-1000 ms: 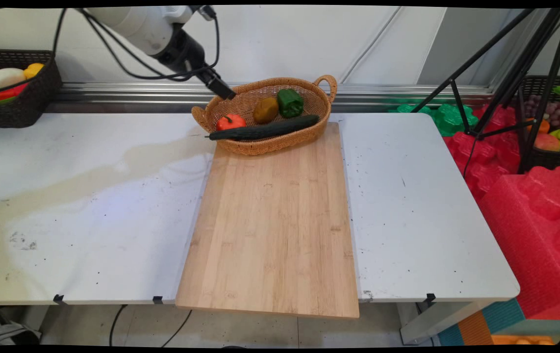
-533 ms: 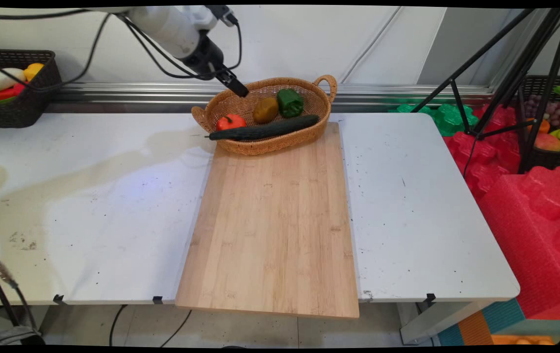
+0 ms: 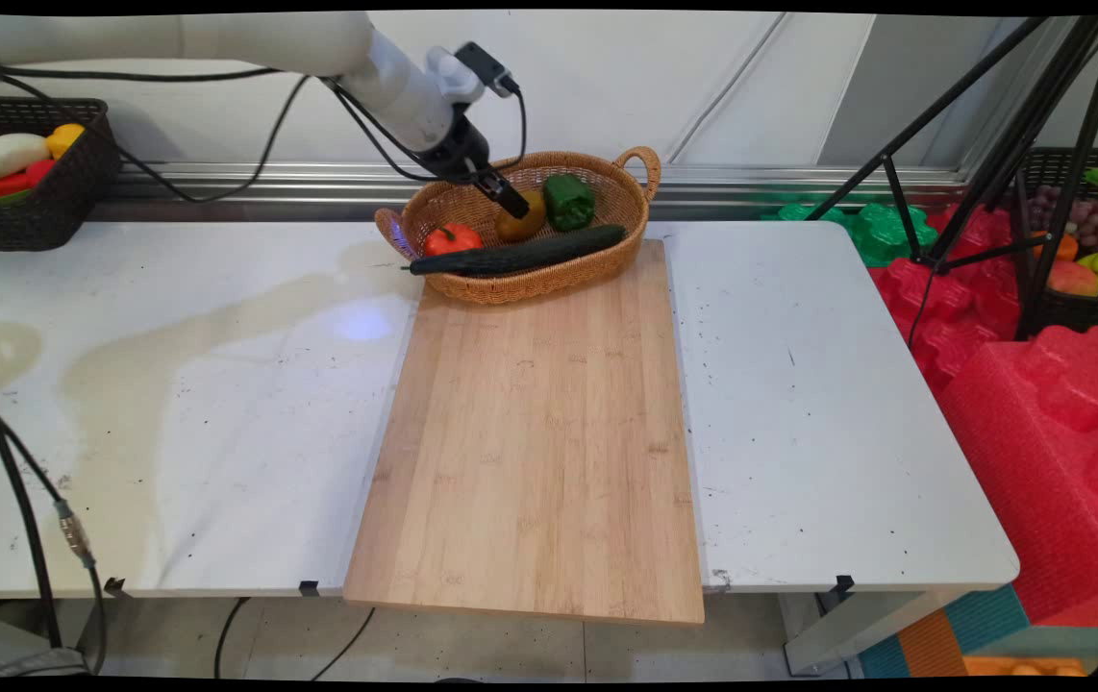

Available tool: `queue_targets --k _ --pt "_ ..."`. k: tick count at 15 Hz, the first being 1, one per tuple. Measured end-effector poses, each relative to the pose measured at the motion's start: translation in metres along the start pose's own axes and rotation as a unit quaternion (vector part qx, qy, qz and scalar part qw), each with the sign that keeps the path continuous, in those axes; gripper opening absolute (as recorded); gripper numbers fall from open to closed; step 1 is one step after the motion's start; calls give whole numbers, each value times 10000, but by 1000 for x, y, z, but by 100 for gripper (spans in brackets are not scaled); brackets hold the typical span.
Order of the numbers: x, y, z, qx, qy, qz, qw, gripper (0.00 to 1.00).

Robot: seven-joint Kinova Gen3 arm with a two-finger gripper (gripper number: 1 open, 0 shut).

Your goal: Pick up the potato from the vegetable basket, then place the picked object on the cutting board

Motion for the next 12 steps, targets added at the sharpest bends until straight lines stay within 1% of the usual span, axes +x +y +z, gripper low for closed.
queue_targets --k 2,4,7,8,12 --pt "3 2 24 -88 -42 -53 9999 100" --pt "5 3 36 -130 -59 -97 9999 100" --pt "7 5 46 -166 -69 -164 9997 100" --pt "8 5 48 -173 -68 -194 9996 0" --pt "11 6 46 -126 -45 -285 9995 0"
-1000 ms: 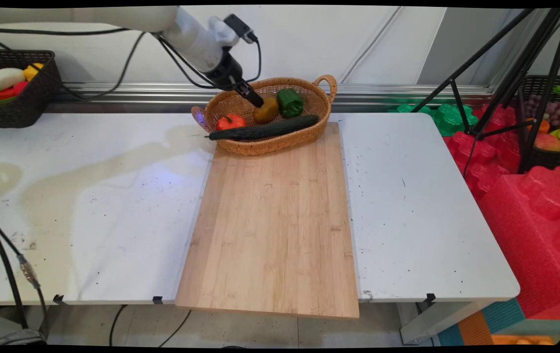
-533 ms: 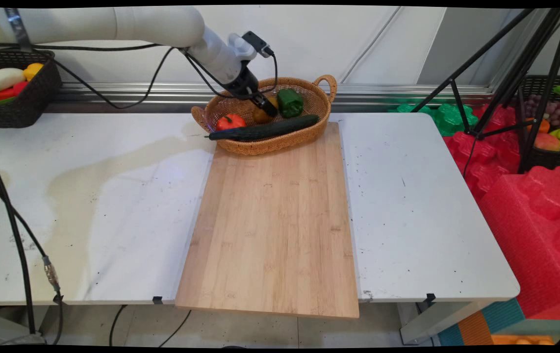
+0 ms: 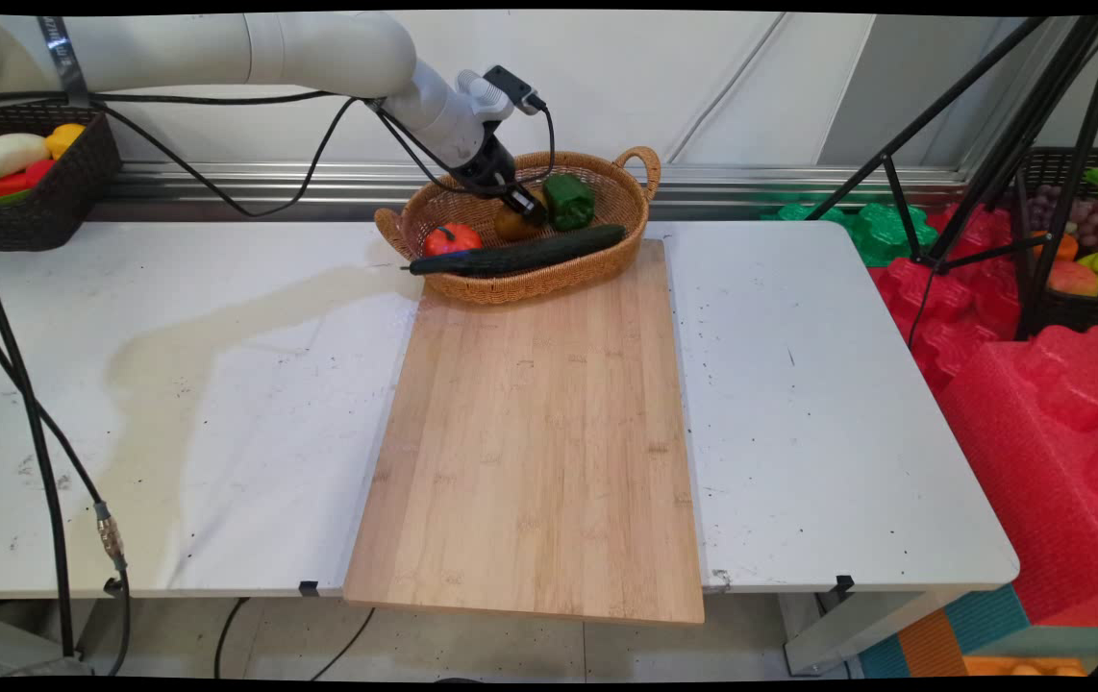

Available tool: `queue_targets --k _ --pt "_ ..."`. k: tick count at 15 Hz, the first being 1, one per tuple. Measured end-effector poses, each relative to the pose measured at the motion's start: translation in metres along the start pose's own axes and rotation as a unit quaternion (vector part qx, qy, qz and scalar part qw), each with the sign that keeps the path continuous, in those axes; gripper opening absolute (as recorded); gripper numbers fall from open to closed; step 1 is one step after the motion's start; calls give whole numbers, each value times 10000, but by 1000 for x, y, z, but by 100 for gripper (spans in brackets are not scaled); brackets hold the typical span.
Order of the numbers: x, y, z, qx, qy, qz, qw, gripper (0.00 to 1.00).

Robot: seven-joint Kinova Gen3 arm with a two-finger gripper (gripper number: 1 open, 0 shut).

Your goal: Place the picked object on the cutting board

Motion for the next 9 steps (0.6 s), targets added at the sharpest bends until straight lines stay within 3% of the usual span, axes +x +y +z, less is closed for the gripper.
queue_targets --k 5,9 --pt "6 6 -33 172 62 -90 9998 0" --pt "20 21 -76 293 267 -97 9992 0"
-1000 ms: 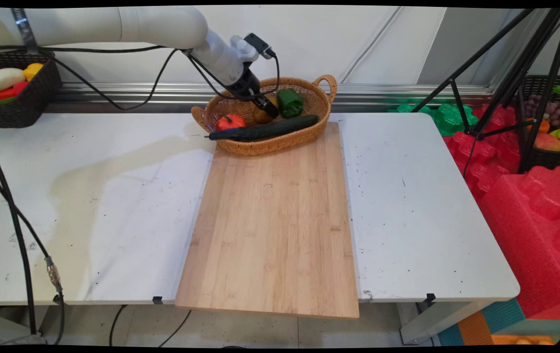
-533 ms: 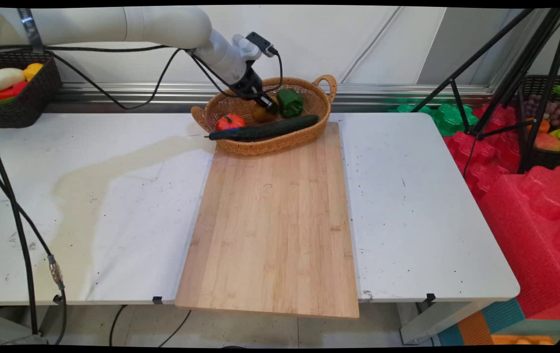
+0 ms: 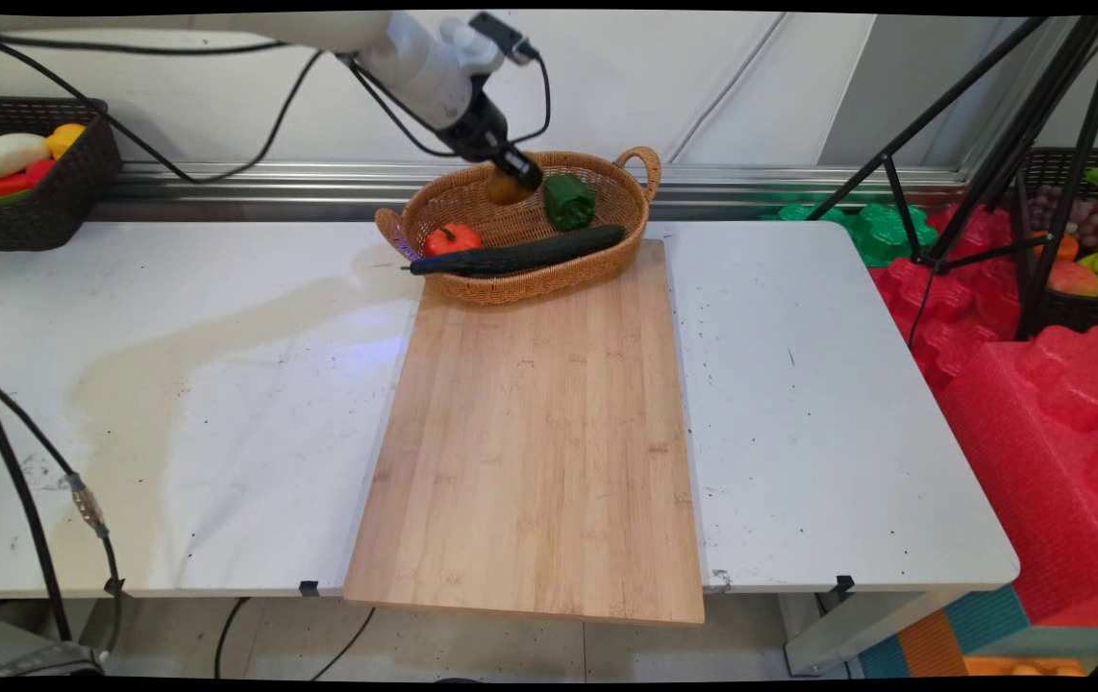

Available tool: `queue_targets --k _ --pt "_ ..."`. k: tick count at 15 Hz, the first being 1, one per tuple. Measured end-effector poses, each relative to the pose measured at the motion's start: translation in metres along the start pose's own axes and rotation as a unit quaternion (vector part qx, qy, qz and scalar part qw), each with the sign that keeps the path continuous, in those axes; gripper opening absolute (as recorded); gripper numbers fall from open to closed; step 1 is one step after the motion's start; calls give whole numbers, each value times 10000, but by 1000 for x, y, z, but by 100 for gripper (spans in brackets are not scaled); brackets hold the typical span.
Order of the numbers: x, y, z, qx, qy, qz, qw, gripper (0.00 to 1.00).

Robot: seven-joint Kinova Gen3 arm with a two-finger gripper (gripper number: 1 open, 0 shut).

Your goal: Place the picked object on the cutting board

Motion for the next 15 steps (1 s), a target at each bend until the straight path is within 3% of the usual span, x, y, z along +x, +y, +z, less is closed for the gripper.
queue_targets --k 6,11,15 --pt "16 37 -57 -138 219 65 9996 0" --pt "12 102 -99 -709 135 299 9969 0" --pt "3 135 -109 -959 -35 389 9946 0"
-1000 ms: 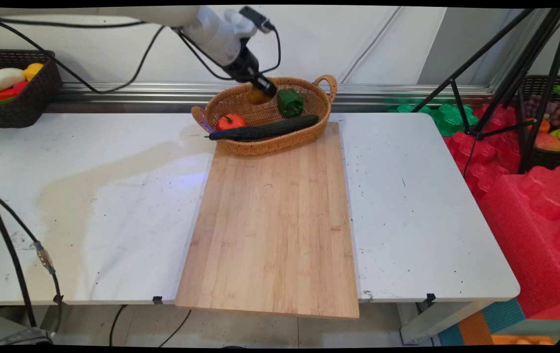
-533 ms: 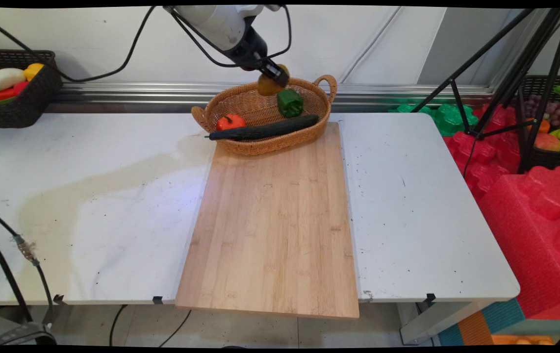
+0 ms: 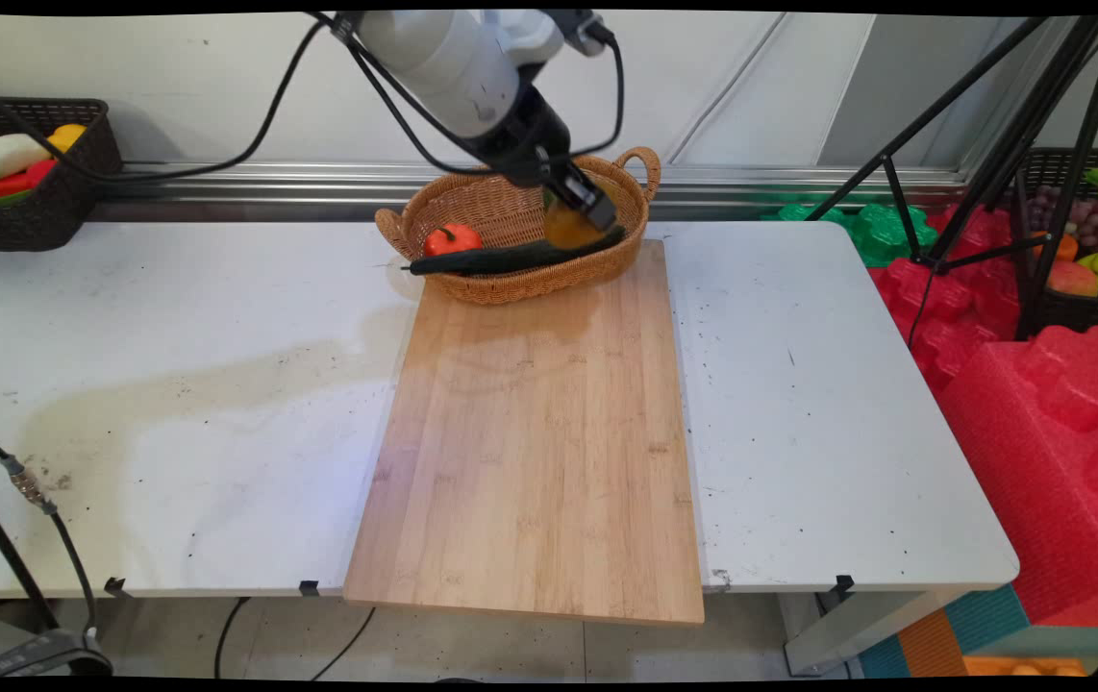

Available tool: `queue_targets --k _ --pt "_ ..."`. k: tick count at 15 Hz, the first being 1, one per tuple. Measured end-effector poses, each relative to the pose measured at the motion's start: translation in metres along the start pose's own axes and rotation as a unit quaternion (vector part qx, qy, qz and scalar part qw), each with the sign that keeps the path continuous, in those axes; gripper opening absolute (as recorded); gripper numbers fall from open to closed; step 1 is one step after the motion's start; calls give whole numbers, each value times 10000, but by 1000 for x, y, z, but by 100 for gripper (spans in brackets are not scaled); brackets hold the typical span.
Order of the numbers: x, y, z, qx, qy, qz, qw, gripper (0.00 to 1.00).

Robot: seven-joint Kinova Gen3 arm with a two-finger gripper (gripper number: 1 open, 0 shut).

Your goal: Place the picked object on the cutting board

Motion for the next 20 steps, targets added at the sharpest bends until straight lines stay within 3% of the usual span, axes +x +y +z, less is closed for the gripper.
queue_targets --k 5,9,20 --pt "-14 31 14 -164 -299 79 9994 0" --pt "-27 43 34 -223 -526 185 9982 0" --pt "-57 51 105 -326 -975 441 9937 0"
